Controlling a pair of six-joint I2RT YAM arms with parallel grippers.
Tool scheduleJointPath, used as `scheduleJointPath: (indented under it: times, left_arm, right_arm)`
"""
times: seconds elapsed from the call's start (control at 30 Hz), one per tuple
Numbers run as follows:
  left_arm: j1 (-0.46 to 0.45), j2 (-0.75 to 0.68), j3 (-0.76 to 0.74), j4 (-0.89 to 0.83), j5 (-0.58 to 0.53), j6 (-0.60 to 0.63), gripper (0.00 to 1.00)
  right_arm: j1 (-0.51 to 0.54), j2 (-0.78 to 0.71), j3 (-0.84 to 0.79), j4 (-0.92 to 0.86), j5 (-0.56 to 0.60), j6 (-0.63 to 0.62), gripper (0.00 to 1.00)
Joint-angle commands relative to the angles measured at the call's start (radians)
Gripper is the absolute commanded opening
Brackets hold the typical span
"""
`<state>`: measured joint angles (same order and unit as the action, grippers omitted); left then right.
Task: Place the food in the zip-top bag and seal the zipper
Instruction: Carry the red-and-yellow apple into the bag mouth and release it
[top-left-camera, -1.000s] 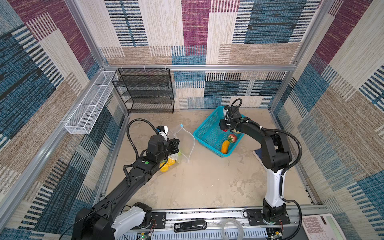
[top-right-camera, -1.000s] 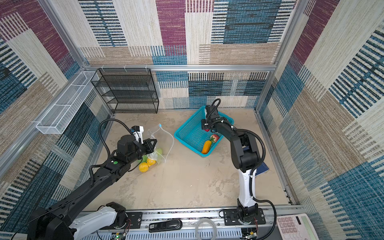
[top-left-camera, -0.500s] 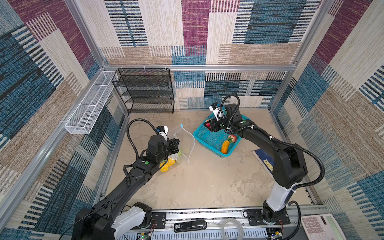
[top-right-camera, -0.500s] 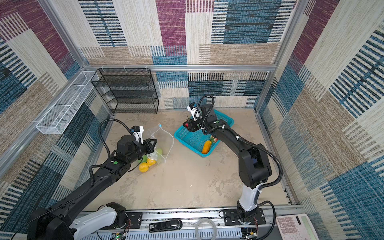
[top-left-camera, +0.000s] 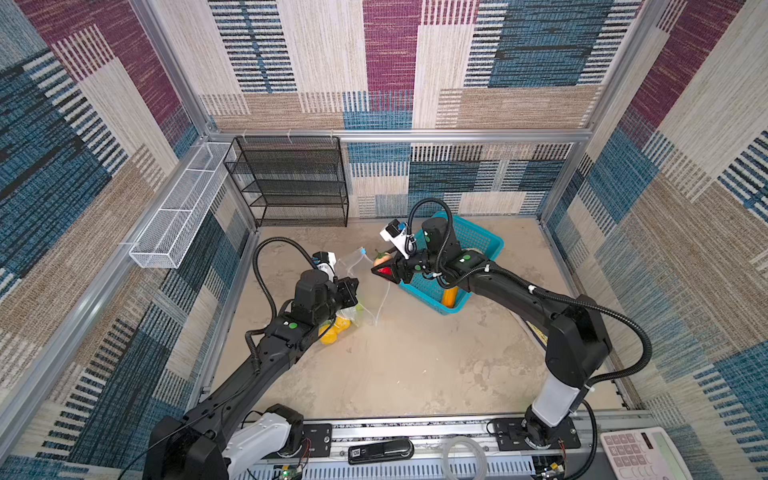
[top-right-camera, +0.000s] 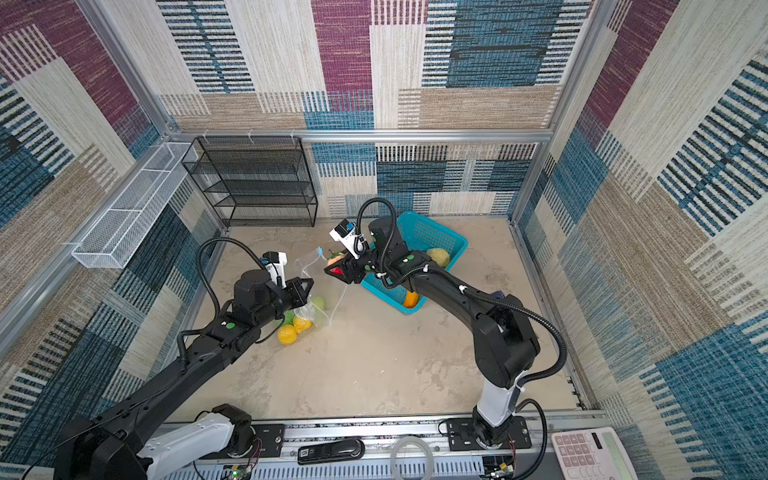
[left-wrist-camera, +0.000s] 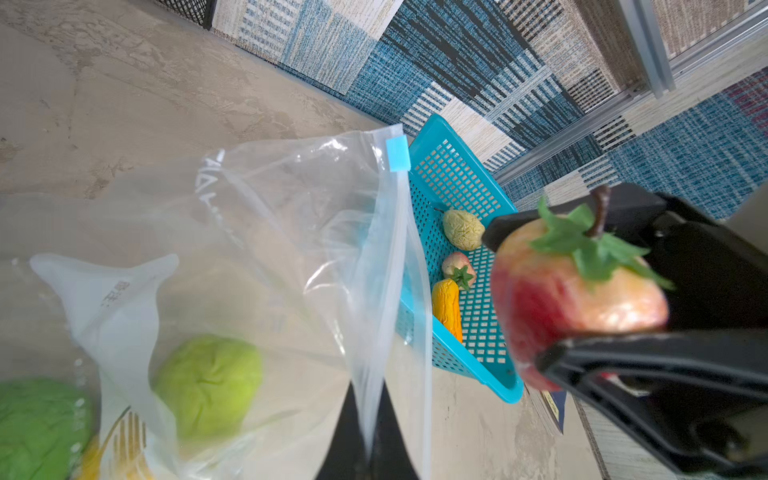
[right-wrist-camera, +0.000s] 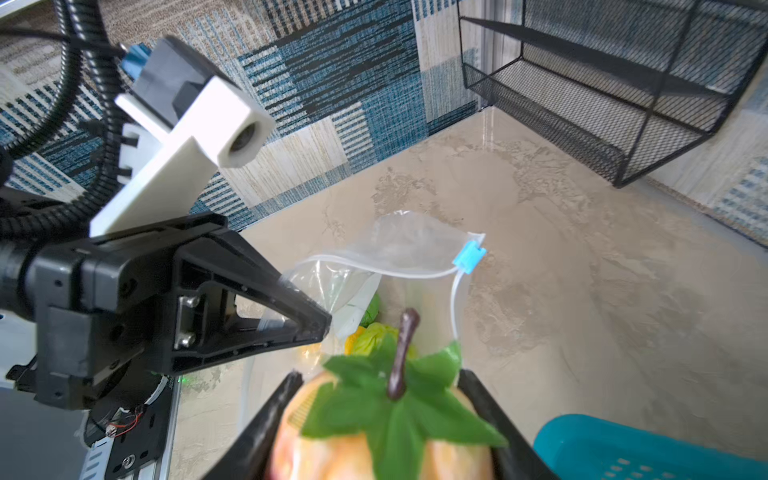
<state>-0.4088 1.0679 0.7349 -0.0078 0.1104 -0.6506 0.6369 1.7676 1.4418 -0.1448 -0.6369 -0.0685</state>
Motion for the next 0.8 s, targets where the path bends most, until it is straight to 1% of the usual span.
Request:
scheduleJointPath:
  times: [0.0, 0.17, 0.27, 0.47, 0.57, 0.67, 0.77]
  left_arm:
    - [-0.001, -0.006, 0.008, 0.008, -0.008, 0.019, 0.00]
    - [-0.001, -0.006, 0.006, 0.009, -0.007, 0.022, 0.00]
    - [0.000, -0.006, 0.003, 0.013, -0.005, 0.021, 0.00]
    - [-0.001, -0.011, 0.002, 0.014, -0.005, 0.018, 0.00]
    - [-0.001, -0.010, -0.002, 0.014, -0.004, 0.014, 0.00]
    - [-0.001, -0.011, -0.004, 0.020, -0.003, 0.010, 0.00]
    - [0.000, -0.011, -0.006, 0.022, -0.003, 0.008, 0.00]
  right_arm:
    - [0.012, 0.023, 0.004, 0.042, -0.024, -0.009, 0.53]
    - [0.029, 0.062, -0.018, 0.060, -0.015, 0.014, 0.53]
    - [0.045, 0.087, -0.017, 0.074, 0.016, 0.023, 0.53]
    - [0.078, 0.160, 0.039, 0.052, 0.166, 0.040, 0.53]
    - [0.097, 0.182, 0.056, 0.054, 0.248, 0.072, 0.53]
    - [0.113, 0.194, 0.063, 0.060, 0.324, 0.127, 0.56]
    - [0.132, 0.200, 0.063, 0.056, 0.377, 0.133, 0.59]
